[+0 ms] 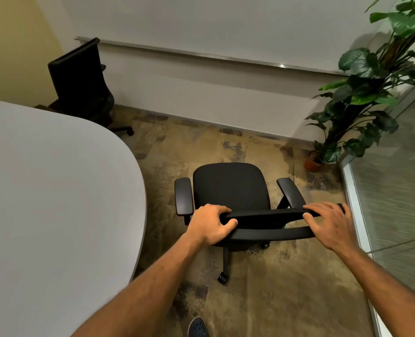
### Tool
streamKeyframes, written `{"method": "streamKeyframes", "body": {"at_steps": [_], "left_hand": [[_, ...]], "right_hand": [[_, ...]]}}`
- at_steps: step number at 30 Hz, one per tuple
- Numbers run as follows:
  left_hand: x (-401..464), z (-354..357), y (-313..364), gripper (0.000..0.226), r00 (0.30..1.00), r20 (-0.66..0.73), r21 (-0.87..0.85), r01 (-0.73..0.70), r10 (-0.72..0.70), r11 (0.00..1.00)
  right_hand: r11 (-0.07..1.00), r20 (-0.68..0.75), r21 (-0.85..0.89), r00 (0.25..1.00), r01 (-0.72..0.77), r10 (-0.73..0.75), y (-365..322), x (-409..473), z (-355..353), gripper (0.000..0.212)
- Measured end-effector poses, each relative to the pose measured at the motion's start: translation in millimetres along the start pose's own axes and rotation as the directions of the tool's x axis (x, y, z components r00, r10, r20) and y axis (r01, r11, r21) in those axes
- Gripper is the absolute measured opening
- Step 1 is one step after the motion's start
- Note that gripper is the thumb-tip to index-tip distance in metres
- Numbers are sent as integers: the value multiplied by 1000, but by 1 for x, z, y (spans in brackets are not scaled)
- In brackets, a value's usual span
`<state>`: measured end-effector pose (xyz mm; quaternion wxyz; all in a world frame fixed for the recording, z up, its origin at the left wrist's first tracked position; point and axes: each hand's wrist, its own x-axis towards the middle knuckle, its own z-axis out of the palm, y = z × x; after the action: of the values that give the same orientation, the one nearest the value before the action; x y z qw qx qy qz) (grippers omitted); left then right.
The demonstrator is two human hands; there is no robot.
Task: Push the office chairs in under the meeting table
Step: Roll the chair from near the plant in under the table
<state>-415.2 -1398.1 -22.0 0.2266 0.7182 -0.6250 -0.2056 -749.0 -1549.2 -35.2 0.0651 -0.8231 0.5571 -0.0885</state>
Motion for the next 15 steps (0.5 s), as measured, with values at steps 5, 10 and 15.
{"method": "streamKeyframes", "body": {"at_steps": [5, 10, 15], "left_hand": [[2, -3, 7, 54, 999, -13, -8, 46, -46, 999], [-2, 8, 20, 50, 993, -44, 15, 107, -106, 994], [-7, 17, 40, 48, 972, -114, 11, 208, -206, 978]], "right_hand": [[999, 0, -8, 999, 54, -54, 3, 17, -3, 38], [994, 15, -11, 994, 108, -108, 14, 31, -3, 21], [978, 17, 17, 978, 206, -206, 19, 56, -5, 29]]}}
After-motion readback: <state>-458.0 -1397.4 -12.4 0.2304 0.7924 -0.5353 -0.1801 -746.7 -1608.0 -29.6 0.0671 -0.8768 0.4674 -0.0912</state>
